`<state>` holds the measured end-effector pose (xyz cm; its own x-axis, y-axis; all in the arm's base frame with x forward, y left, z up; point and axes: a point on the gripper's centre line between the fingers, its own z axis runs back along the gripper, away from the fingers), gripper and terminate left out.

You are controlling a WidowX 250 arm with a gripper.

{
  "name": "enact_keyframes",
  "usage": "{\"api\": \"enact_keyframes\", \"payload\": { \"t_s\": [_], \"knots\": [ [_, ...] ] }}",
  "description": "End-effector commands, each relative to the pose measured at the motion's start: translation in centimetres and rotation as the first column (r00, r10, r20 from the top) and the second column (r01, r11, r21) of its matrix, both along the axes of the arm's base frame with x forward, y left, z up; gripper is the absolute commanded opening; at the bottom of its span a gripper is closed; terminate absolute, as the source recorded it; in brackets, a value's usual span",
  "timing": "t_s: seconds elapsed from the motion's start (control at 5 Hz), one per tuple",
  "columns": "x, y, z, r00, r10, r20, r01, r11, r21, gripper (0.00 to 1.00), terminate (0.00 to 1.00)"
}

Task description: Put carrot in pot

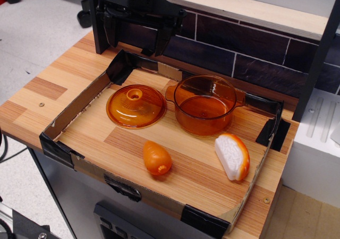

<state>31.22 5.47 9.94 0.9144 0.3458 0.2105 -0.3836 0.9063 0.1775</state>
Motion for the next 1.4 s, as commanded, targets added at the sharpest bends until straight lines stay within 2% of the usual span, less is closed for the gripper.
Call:
{"api": "enact_keyframes", "payload": {
  "t_s": [0.0, 0.2, 0.4, 0.6, 0.8, 1.0, 1.2],
  "knots": [
    [0.0, 0.0, 0.0, 1.000, 0.000, 0.000, 0.000, 1.000, 0.000, 1.00, 0.00],
    [-2.5, -1.9, -0.4, 0.997, 0.073, 0.014, -0.074, 0.997, 0.025, 1.00, 0.00],
    [-5.0, -4.1, -1.1, 0.995, 0.092, 0.030, -0.093, 0.995, 0.042, 1.00, 0.00],
    [-7.7, -7.0, -2.5, 0.987, 0.160, -0.007, -0.160, 0.987, 0.027, 1.00, 0.00],
    [-8.9, -8.7, -4.0, 0.965, 0.262, -0.004, -0.262, 0.964, -0.042, 1.00, 0.00],
    [-9.1, -9.5, -5.1, 0.919, 0.390, 0.052, -0.381, 0.915, -0.135, 1.00, 0.00],
    [-8.7, -9.3, -5.8, 0.912, 0.403, 0.078, -0.384, 0.905, -0.186, 1.00, 0.00]
  ]
}}
